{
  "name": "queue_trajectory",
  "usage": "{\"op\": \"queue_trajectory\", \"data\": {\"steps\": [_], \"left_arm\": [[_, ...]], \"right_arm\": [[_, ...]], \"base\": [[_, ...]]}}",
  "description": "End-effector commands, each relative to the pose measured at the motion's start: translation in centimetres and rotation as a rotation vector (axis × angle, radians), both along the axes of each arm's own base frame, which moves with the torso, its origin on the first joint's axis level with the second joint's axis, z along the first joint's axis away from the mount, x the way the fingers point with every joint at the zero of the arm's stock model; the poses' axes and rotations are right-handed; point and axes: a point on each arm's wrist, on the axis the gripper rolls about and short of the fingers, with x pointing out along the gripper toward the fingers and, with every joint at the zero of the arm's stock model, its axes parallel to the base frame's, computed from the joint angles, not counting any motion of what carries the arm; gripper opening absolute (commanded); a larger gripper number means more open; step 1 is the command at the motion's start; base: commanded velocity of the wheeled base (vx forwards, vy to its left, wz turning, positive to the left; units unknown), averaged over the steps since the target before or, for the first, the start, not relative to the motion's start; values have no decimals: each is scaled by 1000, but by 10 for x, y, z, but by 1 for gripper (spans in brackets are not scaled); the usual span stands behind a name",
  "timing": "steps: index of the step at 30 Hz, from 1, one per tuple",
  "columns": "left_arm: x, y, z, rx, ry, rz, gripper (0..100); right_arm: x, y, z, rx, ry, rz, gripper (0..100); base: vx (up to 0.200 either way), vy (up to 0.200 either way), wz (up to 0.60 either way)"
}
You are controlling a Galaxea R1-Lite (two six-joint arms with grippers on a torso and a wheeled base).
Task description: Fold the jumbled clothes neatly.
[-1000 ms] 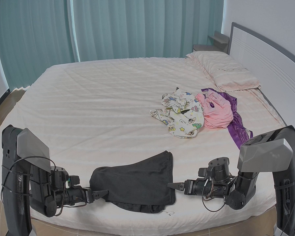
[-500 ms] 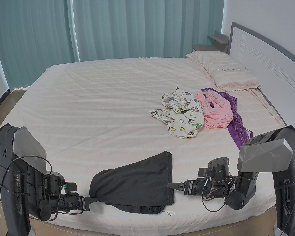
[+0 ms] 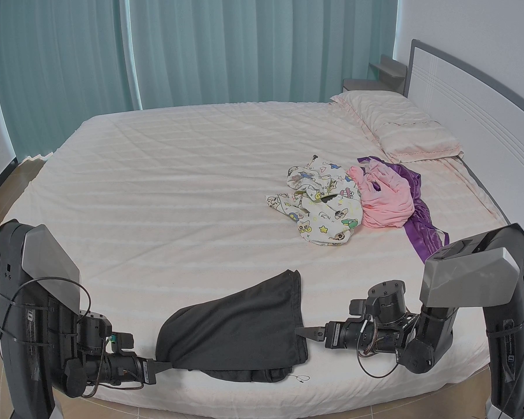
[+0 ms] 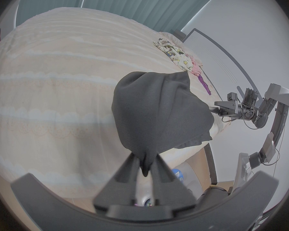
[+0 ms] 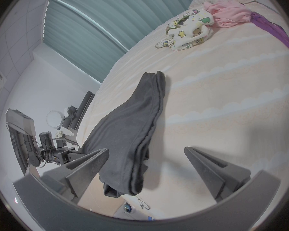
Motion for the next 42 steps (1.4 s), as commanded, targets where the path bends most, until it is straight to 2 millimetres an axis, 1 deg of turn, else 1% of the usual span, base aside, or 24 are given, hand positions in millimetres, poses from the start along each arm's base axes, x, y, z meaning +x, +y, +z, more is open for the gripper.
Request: {"op": "queue_trajectory", "data": {"steps": [1,4,8,9,12,15,19,20,22,25,29,32,33,37,38,39,40,42], "left_arm": [[-3,0,-1,-1,9,1,100],[-3,0,-2,-3,15,-1,100],[-3,0,-3,-7,18,-1,100],[-3,1,-2,-9,17,0,100],[-2,1,-2,-22,24,17,100],[-2,1,-1,-35,33,30,100],[-1,3,-1,-41,32,50,100],[2,7,1,-45,16,73,100],[5,9,4,-47,0,88,100],[15,11,17,-91,-53,154,100],[30,11,32,-141,-117,248,100],[37,11,33,-116,-152,288,100],[38,10,33,-115,-154,289,100],[42,3,32,-109,-161,306,100],[43,1,32,-112,-160,305,100],[45,-4,34,-135,-160,303,100],[45,-4,34,-135,-160,303,100],[51,-15,38,-176,-171,330,100]], "right_arm": [[-5,9,1,2,-5,39,100],[-13,22,3,9,2,99,100],[-15,25,1,0,9,111,100],[-15,25,-1,-11,13,117,0],[-23,30,-7,-59,45,160,0],[-24,30,-5,-67,54,162,0],[-30,25,-1,-76,64,164,0],[-36,20,1,-85,78,163,0],[-38,19,3,-85,77,164,0],[-45,16,2,-97,96,171,0],[-49,13,4,-115,98,182,0],[-52,12,3,-136,113,194,0],[-52,12,2,-136,114,196,100],[-53,11,5,-149,106,224,100],[-52,11,5,-149,101,224,100],[-49,10,8,-141,79,218,100],[-49,10,8,-141,79,218,100],[-34,2,20,-97,13,161,100]], "base": [[0,0,0],[0,0,0],[0,0,0],[0,0,0],[0,0,0],[0,0,0],[0,0,0],[0,0,0],[0,0,0],[0,0,0],[0,0,0],[0,0,0],[0,0,0],[0,0,0],[0,0,0],[0,0,0],[0,0,0],[0,0,0]]}}
